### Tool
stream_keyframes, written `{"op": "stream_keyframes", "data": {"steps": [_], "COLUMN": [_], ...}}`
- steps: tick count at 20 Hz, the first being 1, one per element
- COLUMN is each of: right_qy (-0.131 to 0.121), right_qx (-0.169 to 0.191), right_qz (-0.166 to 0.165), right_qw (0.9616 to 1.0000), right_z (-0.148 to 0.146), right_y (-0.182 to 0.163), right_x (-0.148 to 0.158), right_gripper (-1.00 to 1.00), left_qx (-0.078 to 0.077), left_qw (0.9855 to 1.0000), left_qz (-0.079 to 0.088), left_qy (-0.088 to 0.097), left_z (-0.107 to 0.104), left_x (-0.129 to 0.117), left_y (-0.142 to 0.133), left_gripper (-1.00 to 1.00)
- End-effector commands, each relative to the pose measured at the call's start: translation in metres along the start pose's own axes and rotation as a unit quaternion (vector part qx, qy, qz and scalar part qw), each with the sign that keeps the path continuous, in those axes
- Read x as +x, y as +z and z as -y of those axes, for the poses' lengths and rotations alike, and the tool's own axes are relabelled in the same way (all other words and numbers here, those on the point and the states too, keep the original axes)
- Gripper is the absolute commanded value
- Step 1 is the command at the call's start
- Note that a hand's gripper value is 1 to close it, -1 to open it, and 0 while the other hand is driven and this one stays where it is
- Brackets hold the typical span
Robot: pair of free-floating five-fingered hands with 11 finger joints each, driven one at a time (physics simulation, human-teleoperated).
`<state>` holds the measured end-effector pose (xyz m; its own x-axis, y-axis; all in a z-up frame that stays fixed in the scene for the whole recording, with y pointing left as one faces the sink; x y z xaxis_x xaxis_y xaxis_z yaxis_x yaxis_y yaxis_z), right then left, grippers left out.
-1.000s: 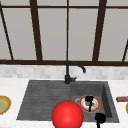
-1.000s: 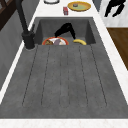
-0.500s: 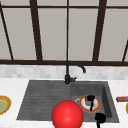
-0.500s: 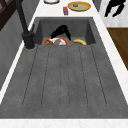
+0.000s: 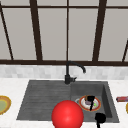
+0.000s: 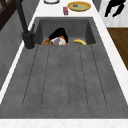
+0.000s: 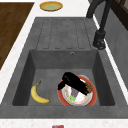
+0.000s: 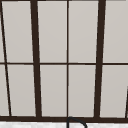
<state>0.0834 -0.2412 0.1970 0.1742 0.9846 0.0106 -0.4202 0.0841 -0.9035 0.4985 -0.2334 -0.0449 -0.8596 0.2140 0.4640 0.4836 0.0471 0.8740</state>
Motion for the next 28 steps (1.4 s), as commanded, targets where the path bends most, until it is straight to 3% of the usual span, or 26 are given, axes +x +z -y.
{"op": "stream_keyframes", "data": {"steps": [1,2,4,7,9,10,13,15,16,17,18,19,20,22,24,25,26,27,28], "right_qy": [0.0,0.0,0.0,0.0,0.0,0.0,0.0,0.0,0.0,0.0,0.0,0.0,0.0,0.0,0.0,0.0,0.0,0.0,0.0], "right_qx": [0.0,0.0,0.0,0.0,0.0,0.0,0.0,0.0,0.0,0.0,0.0,0.0,0.0,0.0,0.0,0.0,0.0,0.0,0.0], "right_qz": [0.0,0.0,0.0,0.0,0.0,0.0,0.0,0.0,0.0,0.0,0.0,0.0,0.0,0.0,0.0,0.0,0.0,0.0,0.0], "right_qw": [1.0,1.0,1.0,1.0,1.0,1.0,1.0,1.0,1.0,1.0,1.0,1.0,1.0,1.0,1.0,1.0,1.0,1.0,1.0], "right_z": [0.0,0.0,0.0,0.0,0.0,0.0,0.0,0.0,0.0,0.0,0.0,0.0,0.0,0.0,0.0,0.0,0.0,0.0,0.0], "right_y": [0.0,0.0,0.0,0.0,0.0,0.0,0.0,0.0,0.0,0.0,0.0,0.0,0.0,0.0,0.0,0.0,0.0,0.0,0.0], "right_x": [0.0,0.0,0.0,0.0,0.0,0.0,0.0,0.0,0.0,0.0,0.0,0.0,0.0,0.0,0.0,0.0,0.0,0.0,0.0], "right_gripper": [0.0,0.0,0.0,0.0,0.0,0.0,0.0,0.0,0.0,0.0,0.0,0.0,0.0,0.0,0.0,0.0,0.0,0.0,0.0], "left_qx": [-0.024,-0.007,0.011,0.006,-0.022,-0.028,-0.034,-0.024,-0.019,-0.017,-0.019,-0.041,-0.042,-0.048,-0.045,-0.054,-0.072,-0.089,-0.097], "left_qw": [0.9987,0.9985,0.9981,0.9978,0.9986,0.9987,0.999,0.9988,0.9981,0.997,0.9955,0.9911,0.9885,0.9812,0.9792,0.9772,0.9738,0.9712,0.9703], "left_qz": [0.03,0.022,0.002,0.008,0.03,0.033,0.029,0.006,0.003,0.002,0.002,0.008,0.008,0.003,0.004,0.016,0.026,0.031,0.039], "left_qy": [0.035,0.049,0.061,0.065,0.038,0.029,-0.008,-0.041,-0.059,-0.076,-0.093,-0.126,-0.145,-0.187,-0.198,-0.205,-0.214,-0.219,-0.218], "left_z": [0.012,0.005,-0.006,-0.011,0.003,0.006,0.017,0.026,0.03,0.034,0.038,0.04,0.045,0.05,0.059,0.061,0.062,0.062,0.061], "left_x": [-0.011,-0.009,-0.01,-0.011,-0.016,-0.019,-0.029,-0.024,-0.024,-0.027,-0.028,-0.027,-0.024,-0.018,-0.018,-0.021,-0.023,-0.024,-0.024], "left_y": [0.013,0.014,0.014,0.014,0.012,0.013,0.011,0.013,0.016,0.017,0.017,0.018,0.017,0.015,0.014,0.015,0.015,0.015,0.017], "left_gripper": [-1.0,-1.0,-1.0,-1.0,-1.0,-1.0,-1.0,-1.0,-1.0,-1.0,1.0,1.0,1.0,1.0,1.0,1.0,1.0,1.0,1.0]}}
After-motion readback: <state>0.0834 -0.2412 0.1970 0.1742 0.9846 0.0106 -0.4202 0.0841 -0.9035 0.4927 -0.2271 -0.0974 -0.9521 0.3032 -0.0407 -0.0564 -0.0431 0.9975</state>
